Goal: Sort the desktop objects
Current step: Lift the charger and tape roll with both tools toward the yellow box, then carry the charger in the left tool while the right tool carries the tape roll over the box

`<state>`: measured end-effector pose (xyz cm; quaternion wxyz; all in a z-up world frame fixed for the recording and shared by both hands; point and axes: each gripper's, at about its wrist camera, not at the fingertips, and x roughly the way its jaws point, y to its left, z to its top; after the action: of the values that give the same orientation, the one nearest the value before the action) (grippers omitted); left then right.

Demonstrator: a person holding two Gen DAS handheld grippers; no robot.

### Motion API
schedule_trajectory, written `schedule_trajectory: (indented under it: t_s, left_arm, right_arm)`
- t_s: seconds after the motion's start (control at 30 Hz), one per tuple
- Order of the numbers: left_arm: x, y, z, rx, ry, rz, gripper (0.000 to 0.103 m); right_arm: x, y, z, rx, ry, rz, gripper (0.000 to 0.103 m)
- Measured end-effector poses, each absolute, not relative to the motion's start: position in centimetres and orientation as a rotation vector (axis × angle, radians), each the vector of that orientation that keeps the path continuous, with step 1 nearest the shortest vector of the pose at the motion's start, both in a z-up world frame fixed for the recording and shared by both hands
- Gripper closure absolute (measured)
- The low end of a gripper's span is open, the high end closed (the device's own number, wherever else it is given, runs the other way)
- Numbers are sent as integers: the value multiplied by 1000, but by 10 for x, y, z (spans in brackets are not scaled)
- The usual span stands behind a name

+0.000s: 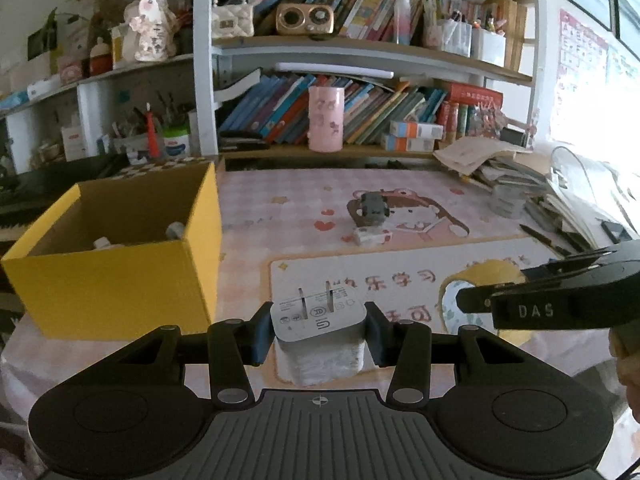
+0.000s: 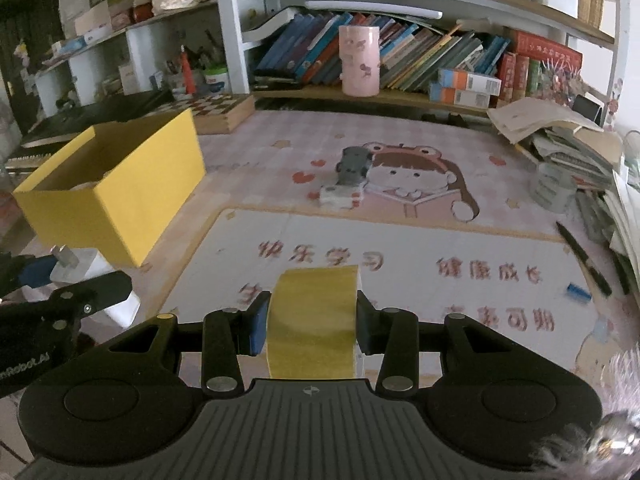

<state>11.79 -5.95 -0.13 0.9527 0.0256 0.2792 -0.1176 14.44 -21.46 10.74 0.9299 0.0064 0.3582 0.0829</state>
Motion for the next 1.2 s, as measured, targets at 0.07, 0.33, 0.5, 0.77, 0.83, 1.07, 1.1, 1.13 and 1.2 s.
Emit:
schedule_trajectory:
  t_s: [0.07, 0.33, 0.5, 0.77, 0.83, 1.07, 1.1, 1.13, 1.2]
  left_arm:
    - [111, -52, -1, 53, 566, -245, 58]
    - [81, -22, -3, 62, 573, -251, 58]
    - [62, -7, -3, 65, 579, -242, 58]
    - [42, 16, -4, 46, 591, -191, 58]
    - [38, 22, -4, 41, 592, -177, 58]
    - [27, 37, -4, 33, 594, -148, 58]
    - [26, 39, -4, 32, 593, -145, 58]
    - [25, 42, -4, 32, 592, -141, 58]
    - [25, 45, -4, 30, 590, -136, 58]
  right_arm:
    - [135, -204, 106, 9, 738, 172, 65]
    - [103, -166, 102, 4, 749, 190, 65]
    - [87, -147, 99, 9, 760, 213, 65]
    - [71, -118, 98, -13, 766, 277, 65]
    - [68, -113, 98, -16, 768, 292, 65]
    - [60, -95, 99, -31, 766, 334, 65]
    - [59, -92, 99, -34, 764, 339, 65]
    - [58, -90, 99, -37, 763, 344, 65]
    - [57, -85, 99, -42, 761, 353, 65]
